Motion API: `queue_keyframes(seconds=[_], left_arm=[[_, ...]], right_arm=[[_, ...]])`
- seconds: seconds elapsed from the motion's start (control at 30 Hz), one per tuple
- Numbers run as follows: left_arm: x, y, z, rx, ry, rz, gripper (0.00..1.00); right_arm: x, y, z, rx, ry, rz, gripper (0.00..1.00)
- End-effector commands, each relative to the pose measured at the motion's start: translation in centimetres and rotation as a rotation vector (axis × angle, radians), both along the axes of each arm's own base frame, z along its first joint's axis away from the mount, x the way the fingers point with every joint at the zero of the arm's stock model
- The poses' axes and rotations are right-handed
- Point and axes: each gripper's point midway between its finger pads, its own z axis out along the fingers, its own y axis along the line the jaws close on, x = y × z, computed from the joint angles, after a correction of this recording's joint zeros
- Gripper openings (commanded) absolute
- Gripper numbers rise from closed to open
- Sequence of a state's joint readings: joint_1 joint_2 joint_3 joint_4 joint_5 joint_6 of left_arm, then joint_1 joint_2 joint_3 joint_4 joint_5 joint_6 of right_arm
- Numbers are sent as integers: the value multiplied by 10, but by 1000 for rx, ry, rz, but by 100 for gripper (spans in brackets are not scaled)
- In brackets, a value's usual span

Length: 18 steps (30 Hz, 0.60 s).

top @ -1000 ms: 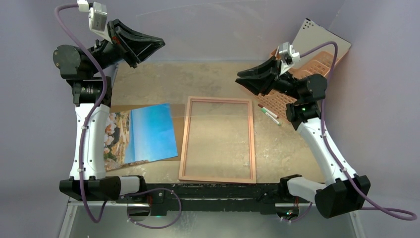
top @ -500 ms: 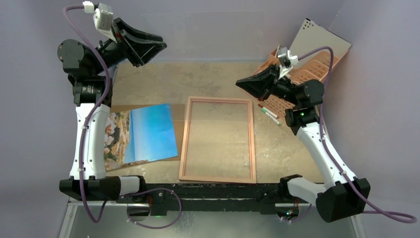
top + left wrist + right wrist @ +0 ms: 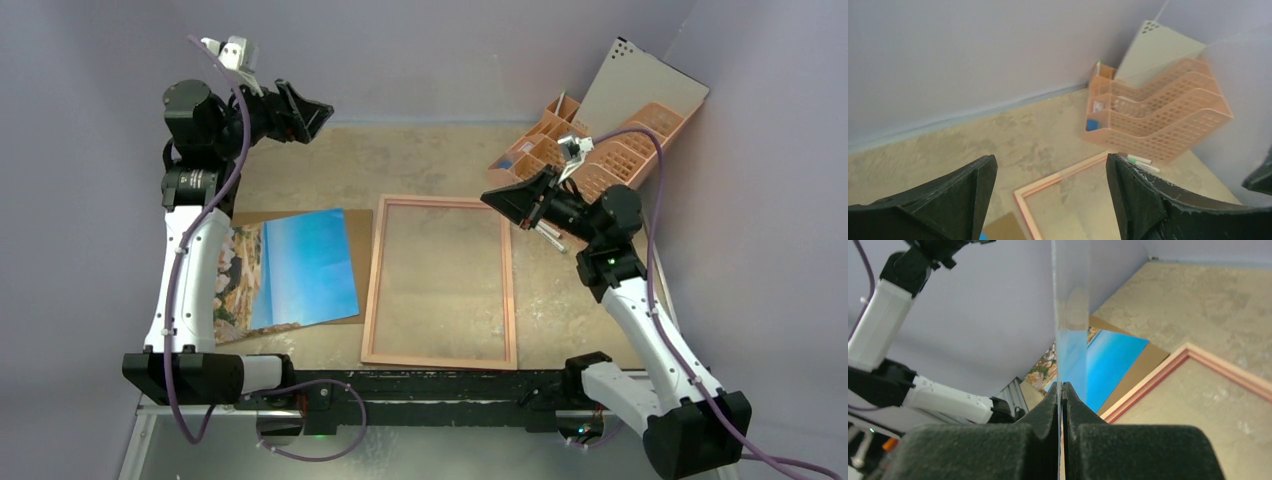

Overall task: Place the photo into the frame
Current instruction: Place the photo frame item in the photo frame.

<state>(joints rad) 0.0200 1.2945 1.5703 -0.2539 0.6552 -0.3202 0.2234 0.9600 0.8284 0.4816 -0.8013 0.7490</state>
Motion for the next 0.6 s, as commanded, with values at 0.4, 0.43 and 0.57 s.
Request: queue_keyframes(seconds=[0.4,0.43,0.57], left_arm=[[1,38,-103,-111,220,288,85],[1,33,-117,-122,257,263,85],[-1,10,-183,-206,446,152,78]], right_arm=[[21,1,-114,191,780,-132,0],[19,2,-124,190,808,-137,0],[16,6,-145,216,862,-144,0]])
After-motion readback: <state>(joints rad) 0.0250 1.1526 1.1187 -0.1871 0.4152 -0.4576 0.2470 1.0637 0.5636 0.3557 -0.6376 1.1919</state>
